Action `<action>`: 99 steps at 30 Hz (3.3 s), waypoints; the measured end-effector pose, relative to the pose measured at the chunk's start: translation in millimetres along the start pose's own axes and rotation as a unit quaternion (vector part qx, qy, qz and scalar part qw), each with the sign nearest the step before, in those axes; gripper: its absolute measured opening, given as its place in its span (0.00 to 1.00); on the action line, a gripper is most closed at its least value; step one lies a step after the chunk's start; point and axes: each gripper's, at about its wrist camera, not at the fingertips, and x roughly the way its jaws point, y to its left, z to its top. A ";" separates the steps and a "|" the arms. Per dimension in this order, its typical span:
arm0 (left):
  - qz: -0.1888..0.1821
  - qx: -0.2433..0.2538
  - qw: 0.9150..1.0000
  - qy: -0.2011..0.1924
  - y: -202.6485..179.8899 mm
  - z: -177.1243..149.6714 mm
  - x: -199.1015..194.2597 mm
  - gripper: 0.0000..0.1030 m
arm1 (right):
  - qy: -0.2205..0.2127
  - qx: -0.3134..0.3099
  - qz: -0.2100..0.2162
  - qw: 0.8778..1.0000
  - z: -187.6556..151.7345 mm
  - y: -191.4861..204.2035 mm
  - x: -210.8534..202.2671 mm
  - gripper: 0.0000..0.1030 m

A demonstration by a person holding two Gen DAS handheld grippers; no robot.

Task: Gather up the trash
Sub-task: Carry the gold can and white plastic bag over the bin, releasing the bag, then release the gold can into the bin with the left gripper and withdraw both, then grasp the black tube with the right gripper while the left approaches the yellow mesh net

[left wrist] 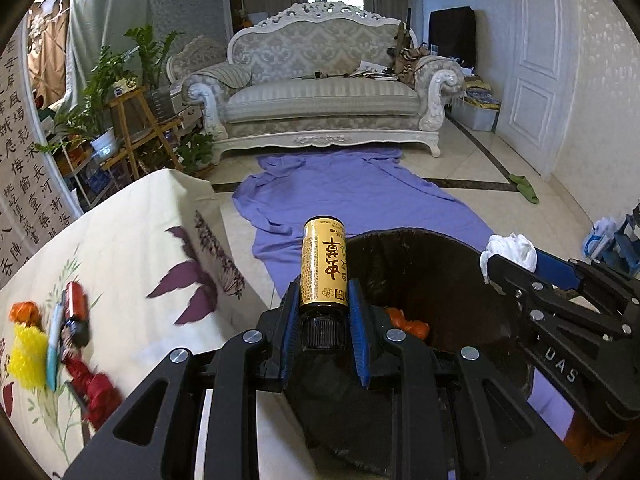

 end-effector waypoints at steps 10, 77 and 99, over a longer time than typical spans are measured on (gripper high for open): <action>0.015 -0.022 1.000 0.007 10.9 0.3 4.5 0.59 | 0.003 0.016 -0.017 1.000 -4.3 -12.1 7.1 0.48; 0.225 -0.280 0.933 0.018 288.9 -168.9 -151.9 0.63 | 0.072 -0.227 0.240 0.941 -49.2 295.1 -37.1 0.35; 0.216 -0.289 0.932 0.027 296.8 -174.8 -146.7 0.63 | 0.094 -0.235 0.209 0.945 -38.0 297.1 -9.1 0.35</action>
